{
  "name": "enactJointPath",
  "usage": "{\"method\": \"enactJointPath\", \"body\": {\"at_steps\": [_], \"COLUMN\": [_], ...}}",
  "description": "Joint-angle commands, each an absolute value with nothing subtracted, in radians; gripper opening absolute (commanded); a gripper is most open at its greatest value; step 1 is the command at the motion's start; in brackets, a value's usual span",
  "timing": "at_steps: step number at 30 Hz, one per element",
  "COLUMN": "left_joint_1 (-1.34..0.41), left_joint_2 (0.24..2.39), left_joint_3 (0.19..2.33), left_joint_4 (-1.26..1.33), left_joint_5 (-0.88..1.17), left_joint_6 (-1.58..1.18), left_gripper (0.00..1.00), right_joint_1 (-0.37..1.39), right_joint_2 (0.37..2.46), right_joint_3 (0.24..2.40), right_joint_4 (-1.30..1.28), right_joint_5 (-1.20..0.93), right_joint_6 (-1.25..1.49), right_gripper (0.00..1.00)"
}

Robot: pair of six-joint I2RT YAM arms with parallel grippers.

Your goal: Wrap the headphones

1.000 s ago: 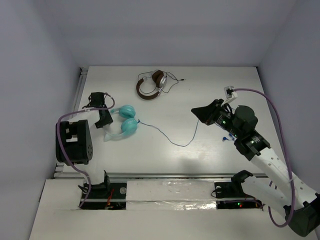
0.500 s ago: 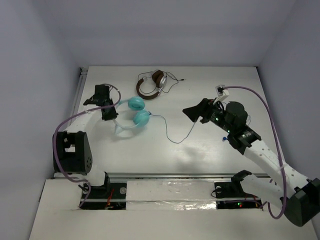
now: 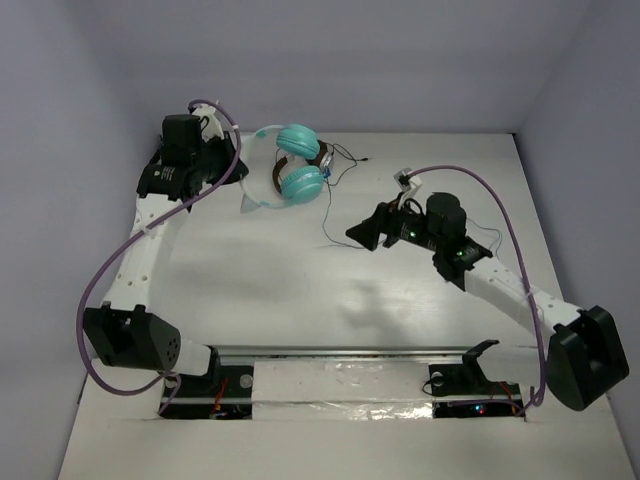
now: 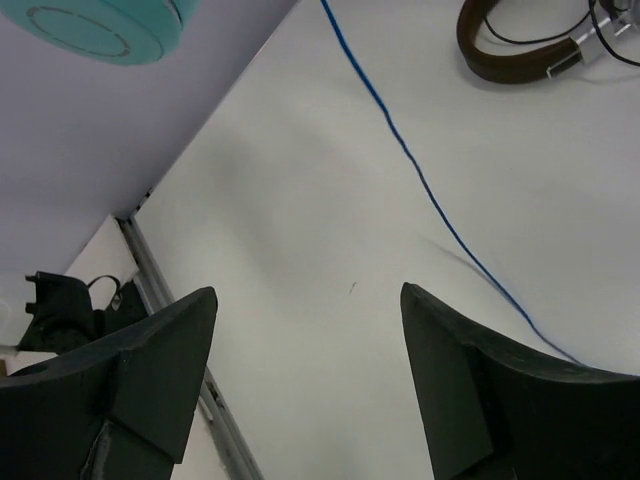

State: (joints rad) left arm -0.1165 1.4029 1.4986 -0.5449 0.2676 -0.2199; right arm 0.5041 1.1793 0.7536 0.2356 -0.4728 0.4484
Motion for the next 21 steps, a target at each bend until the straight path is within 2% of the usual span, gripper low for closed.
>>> {"method": "enactJointPath", "body": {"at_steps": [1, 9, 13, 21], "left_joint_1": [-0.114, -0.114, -0.114, -0.114], "left_joint_2": [1.365, 1.358, 1.353, 1.356], "left_joint_3": [1.552, 1.604, 1.658, 1.744], "left_joint_4": [-0.532, -0.479, -0.485, -0.483], "left_joint_5": [0.386, 0.498, 0.525, 0.577], "left_joint_6": [-0.238, -0.273, -0.285, -0.336], "left_gripper": [0.00, 0.00, 0.00, 0.00], "right_joint_1": [0.508, 0.508, 0.508, 0.508], "right_joint_2": [1.241, 1.440, 1.482, 1.600], "right_joint_3": [0.776, 0.758, 0.799, 0.857], "right_joint_4": [0.368, 0.584, 0.577, 0.626], "right_joint_5": [-0.543, -0.476, -0.416, -0.446], "right_joint_6": [0.399, 0.465, 0.411, 0.377], "right_gripper": [0.80, 0.80, 0.79, 0.79]}}
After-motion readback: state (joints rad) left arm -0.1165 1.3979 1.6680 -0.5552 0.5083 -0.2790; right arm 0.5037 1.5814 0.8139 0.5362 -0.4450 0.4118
